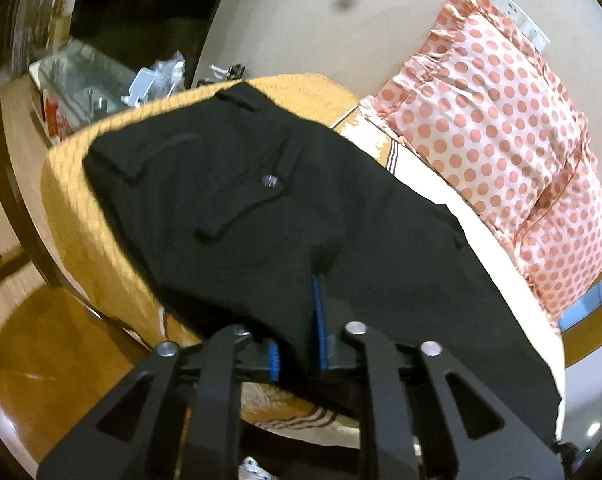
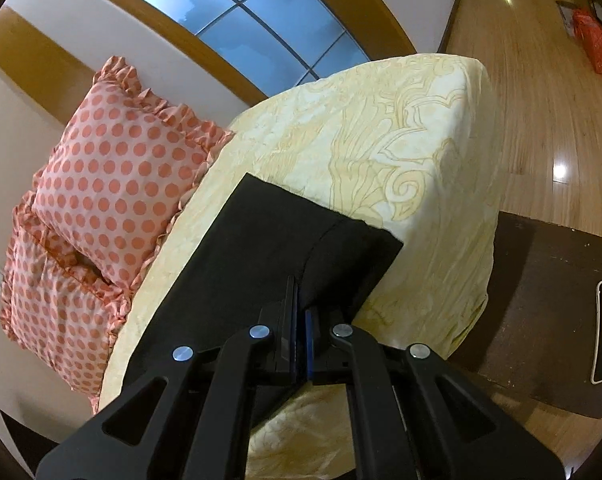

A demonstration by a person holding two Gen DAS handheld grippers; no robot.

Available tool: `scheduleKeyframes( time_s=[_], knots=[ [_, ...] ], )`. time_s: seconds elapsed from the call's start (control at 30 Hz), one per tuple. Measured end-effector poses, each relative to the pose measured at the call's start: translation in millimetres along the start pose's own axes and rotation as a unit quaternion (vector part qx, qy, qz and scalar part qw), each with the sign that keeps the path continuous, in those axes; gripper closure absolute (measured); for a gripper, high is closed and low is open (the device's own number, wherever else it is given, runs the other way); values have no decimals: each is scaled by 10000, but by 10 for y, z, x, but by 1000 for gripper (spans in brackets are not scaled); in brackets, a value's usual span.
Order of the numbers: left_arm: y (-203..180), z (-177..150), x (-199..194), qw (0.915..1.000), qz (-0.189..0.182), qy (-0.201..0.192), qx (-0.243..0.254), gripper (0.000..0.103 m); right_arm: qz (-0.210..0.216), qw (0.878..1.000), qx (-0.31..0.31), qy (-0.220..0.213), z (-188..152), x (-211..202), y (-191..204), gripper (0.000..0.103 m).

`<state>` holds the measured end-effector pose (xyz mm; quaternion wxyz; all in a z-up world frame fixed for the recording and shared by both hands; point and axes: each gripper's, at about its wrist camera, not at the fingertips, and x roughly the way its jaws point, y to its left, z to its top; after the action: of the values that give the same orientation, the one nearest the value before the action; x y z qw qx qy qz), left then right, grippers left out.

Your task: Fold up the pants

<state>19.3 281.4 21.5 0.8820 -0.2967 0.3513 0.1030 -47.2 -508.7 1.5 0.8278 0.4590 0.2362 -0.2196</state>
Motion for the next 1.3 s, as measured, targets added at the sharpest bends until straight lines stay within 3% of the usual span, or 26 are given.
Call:
scheduleKeyframes(
  time_s=[0.13, 0.53, 0.6, 0.63, 0.67, 0.7, 0.8, 0.87, 0.93, 0.97, 1.0, 1.03, 1.07, 1.1, 1.17, 1.3],
  knots=[
    [65, -83, -42, 9997, -188, -109, -103, 78, -53, 9999, -1, -86, 59, 26, -18, 100],
    [221, -16, -239, 9979, -269, -442, -400, 60, -140, 9998, 64, -142, 108, 49, -20, 100],
    [211, -29, -187, 9985, -259, -327, -367, 66, -115, 9997, 101, -193, 158, 40, -23, 100],
    [191, -53, -159, 9989, -206, -288, -295, 73, -144, 9997, 59, -211, 162, 40, -9, 100],
    [179, -74, -136, 9992, -214, -249, -232, 90, -194, 9996, 0, -217, 145, 45, 15, 100],
    [162, -93, -100, 9994, -230, -162, -194, 96, -307, 9992, -117, -223, 125, 59, 40, 100],
    [167, -151, -73, 9997, -113, -154, -166, 95, -375, 9990, -179, -183, 70, 90, 31, 100],
    [151, -147, -111, 9998, -76, -128, -114, 87, -392, 9988, -250, -156, 75, 78, 37, 100],
    [115, -145, -208, 9997, -108, -203, -53, 62, -454, 9983, -352, -132, 90, 53, 68, 95],
    [84, -148, -266, 9995, -16, -324, 12, 45, -475, 9980, -400, -153, 95, 35, 78, 91],
    [29, -158, -354, 9983, 152, -538, 135, 38, -494, 9975, -472, -200, 99, 13, 95, 88],
    [-63, -173, -447, 9962, 277, -756, 344, 36, -531, 9965, -574, -291, 110, -19, 117, 86],
    [-146, -185, -508, 9941, 335, -886, 524, 32, -551, 9958, -644, -359, 121, -47, 130, 77],
    [-279, -213, -580, 9907, 341, -1044, 803, 27, -551, 9954, -672, -404, 131, -62, 135, 62],
    [-494, -250, -623, 9864, 272, -1157, 1134, 17, -560, 9943, -692, -579, 162, -119, 131, 42],
    [-950, -363, -522, 9786, -269, -1035, 1758, 10, -610, 9912, -870, -785, 206, -139, 133, 42]
  ],
)
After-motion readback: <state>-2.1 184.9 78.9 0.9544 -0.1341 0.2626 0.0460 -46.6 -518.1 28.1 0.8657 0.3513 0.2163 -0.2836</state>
